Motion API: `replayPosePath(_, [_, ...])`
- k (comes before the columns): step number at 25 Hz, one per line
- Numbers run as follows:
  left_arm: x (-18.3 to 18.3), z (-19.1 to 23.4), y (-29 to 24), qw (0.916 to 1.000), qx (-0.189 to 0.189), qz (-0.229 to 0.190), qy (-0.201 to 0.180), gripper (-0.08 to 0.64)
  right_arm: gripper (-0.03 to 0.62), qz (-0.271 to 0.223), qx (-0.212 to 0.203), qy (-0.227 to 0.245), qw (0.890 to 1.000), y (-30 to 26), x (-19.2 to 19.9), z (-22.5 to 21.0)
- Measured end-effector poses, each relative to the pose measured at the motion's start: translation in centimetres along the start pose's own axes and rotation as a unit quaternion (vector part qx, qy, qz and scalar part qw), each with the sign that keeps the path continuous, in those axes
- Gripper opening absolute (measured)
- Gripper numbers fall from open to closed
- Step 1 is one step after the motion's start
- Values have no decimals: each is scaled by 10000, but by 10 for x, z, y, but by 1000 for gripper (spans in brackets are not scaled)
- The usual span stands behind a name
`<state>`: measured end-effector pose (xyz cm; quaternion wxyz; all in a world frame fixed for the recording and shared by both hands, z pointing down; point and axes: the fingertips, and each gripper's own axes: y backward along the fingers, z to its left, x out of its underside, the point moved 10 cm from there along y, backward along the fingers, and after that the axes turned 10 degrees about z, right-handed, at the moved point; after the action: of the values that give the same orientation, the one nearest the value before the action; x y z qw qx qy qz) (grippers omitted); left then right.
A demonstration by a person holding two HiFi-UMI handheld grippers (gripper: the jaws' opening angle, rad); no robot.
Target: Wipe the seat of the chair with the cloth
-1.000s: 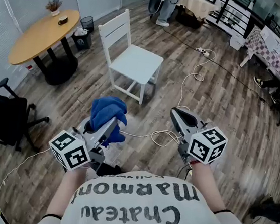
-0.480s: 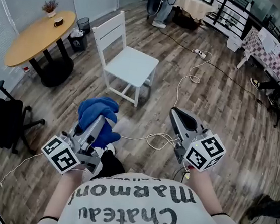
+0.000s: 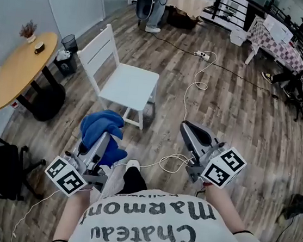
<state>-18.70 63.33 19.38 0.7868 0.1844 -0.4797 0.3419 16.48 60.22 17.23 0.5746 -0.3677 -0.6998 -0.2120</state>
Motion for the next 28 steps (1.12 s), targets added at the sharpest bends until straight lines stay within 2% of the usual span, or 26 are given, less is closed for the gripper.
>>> replayPosePath(4, [-37, 51, -41, 9997, 216, 87, -108, 92, 15, -266, 188, -21, 9995, -41, -21, -28])
replayPosePath(7, [-73, 89, -70, 9988, 275, 202, -341, 92, 15, -424, 228, -24, 9988, -76, -44, -52])
replayPosePath(11, [-119, 143, -104, 9975, 310, 204, -599, 94, 15, -323, 405, 192, 9985, -132, -65, -84])
replayPosePath(15, [-151, 182, -128, 9959, 340, 279, -796, 94, 15, -280, 611, 209, 9975, -174, -75, -106])
replayPosePath(21, [-162, 218, -152, 9960, 178, 348, -798, 94, 15, 77, 757, 322, 9966, -210, -84, -137])
replayPosePath(24, [-159, 233, -158, 9967, 0, 338, -739, 94, 15, 298, 655, 228, 9972, -233, -85, -158])
replayPosePath(28, [-151, 249, -165, 9959, -418, 405, -699, 94, 15, 411, 406, -22, 9983, -264, -80, -191])
